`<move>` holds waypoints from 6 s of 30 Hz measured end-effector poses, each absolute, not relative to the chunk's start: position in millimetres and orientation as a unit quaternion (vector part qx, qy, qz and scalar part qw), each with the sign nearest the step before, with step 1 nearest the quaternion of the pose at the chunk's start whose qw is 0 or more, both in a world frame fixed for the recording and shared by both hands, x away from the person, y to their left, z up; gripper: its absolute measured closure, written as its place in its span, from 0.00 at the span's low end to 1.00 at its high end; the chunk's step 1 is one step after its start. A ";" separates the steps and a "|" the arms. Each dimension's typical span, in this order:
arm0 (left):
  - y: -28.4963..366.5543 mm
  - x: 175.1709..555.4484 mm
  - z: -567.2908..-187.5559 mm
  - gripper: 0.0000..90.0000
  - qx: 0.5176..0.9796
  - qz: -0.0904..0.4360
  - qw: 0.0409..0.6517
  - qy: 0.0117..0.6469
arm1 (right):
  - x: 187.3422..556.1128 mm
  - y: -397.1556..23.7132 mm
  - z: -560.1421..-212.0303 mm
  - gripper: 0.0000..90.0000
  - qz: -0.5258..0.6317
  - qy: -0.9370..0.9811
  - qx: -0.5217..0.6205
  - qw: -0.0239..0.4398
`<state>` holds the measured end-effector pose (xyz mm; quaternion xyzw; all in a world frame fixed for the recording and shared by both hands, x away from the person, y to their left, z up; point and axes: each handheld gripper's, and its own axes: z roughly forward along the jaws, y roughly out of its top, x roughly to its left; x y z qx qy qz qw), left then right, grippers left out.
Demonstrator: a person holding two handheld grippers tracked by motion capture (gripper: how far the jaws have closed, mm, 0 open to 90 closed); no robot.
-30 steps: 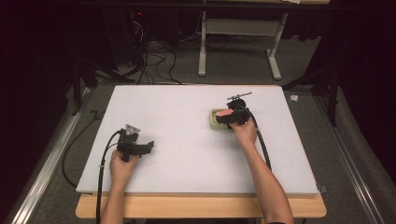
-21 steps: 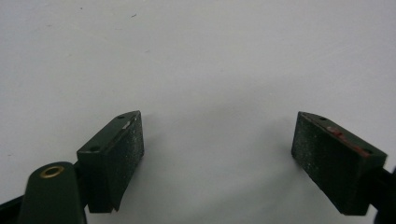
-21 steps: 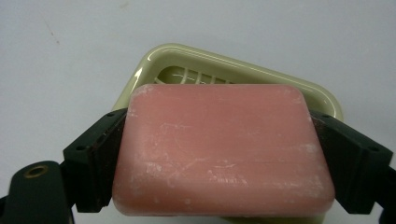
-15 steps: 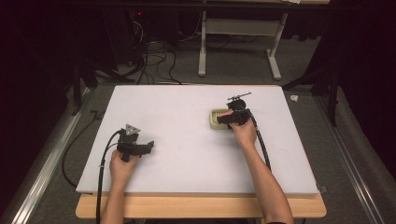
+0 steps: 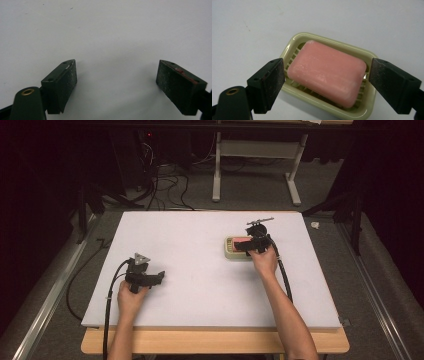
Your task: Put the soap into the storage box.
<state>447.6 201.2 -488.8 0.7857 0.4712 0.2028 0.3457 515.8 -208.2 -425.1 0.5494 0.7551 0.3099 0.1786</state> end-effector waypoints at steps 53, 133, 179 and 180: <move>201.1 447.6 -488.8 0.19 0.786 0.203 0.346 0.471 | 458.4 -236.8 -377.6 0.18 0.364 0.740 0.509 0.246; 201.2 447.5 -488.8 0.19 0.786 0.203 0.345 0.471 | 377.7 -289.7 -413.2 0.19 0.396 0.709 0.534 0.236; 201.2 447.6 -488.8 0.19 0.786 0.203 0.346 0.471 | 389.9 -265.5 -462.5 0.20 0.355 0.738 0.534 0.209; 201.2 447.6 -488.8 0.19 0.786 0.203 0.345 0.471 | 390.2 -265.2 -463.3 0.20 0.354 0.739 0.534 0.209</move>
